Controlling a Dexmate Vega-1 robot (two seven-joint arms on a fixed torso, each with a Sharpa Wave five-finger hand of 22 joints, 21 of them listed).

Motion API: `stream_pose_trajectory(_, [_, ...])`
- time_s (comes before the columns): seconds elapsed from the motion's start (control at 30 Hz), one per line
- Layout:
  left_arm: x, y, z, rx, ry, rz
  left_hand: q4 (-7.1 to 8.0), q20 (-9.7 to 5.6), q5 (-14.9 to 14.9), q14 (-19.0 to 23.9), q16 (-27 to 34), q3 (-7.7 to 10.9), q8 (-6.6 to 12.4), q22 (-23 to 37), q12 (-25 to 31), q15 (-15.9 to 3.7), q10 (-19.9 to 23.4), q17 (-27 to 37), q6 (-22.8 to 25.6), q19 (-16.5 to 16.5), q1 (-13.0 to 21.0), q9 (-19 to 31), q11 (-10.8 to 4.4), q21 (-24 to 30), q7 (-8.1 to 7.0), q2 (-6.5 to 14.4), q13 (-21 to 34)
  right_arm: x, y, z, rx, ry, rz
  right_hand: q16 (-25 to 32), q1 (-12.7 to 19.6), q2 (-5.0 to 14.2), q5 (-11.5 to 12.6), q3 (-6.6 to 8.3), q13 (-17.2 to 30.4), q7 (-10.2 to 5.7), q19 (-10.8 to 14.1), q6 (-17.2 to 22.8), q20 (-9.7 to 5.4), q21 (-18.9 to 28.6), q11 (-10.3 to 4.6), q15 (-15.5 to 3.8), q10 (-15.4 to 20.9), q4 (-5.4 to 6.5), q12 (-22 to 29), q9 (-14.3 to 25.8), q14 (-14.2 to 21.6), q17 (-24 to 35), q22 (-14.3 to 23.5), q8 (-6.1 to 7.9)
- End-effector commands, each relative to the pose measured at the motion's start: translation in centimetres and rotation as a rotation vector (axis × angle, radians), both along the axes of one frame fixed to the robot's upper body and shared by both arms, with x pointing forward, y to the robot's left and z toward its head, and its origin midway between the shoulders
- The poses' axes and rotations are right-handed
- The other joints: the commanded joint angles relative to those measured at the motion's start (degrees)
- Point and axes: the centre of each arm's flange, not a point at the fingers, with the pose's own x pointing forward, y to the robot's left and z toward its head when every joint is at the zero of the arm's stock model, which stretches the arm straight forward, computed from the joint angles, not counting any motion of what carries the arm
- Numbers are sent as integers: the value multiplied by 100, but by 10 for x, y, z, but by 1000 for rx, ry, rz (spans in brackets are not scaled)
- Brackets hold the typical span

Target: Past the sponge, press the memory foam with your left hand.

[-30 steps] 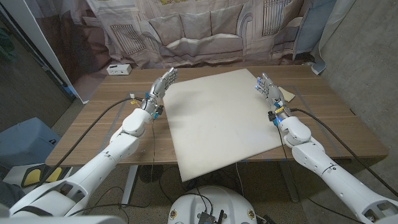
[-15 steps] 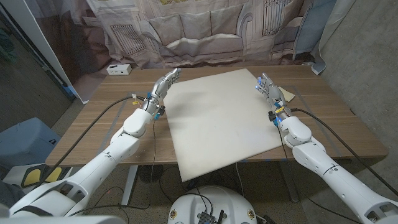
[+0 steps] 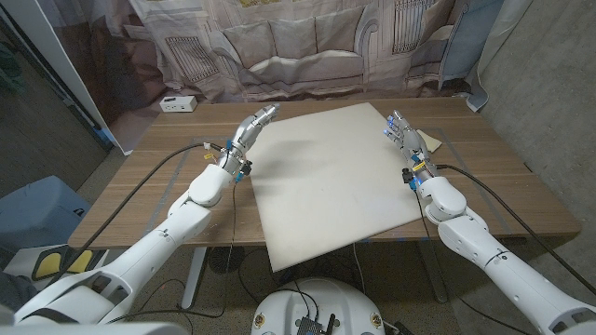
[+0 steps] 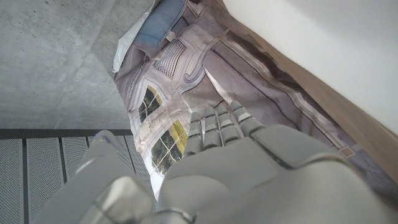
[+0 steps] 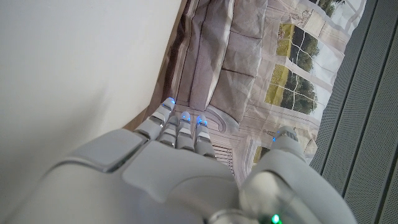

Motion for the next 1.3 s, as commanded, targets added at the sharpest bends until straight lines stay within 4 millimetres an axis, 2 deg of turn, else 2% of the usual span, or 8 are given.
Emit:
stream_pose_trajectory(0.03, [-4,-11,-2,37,-42,-8,-40,19,-21,72,-3,28,-6,21,46,-10,29,12,8,50,54,18,-80,-19,48,8,6,-5,-4,0,6,-3,-9,9,72,-7,15,23,5,-7,21,-58,12,-2,-26,37,-34,-42,-35,11,-43,3,18,-22])
stream_pose_trajectory(0.4, [-16,-18,-1,115,-136,95,-61,25,-25,102,-7,37,-5,21,51,-20,73,11,63,45,85,19,-89,-33,43,30,-11,-9,-5,0,0,-4,-9,12,75,6,11,21,7,-36,26,88,21,-7,-14,26,0,-39,-25,13,-36,2,18,48])
stream_pose_trajectory(1.3, [-41,-34,-1,390,-367,444,-112,52,-34,191,-9,57,-23,21,54,-74,152,8,128,55,155,22,-114,-52,-2,72,-41,-18,-5,-5,-6,6,-22,17,87,20,7,19,9,-55,35,3,35,-12,-26,31,15,-40,-26,14,-16,-1,19,22])
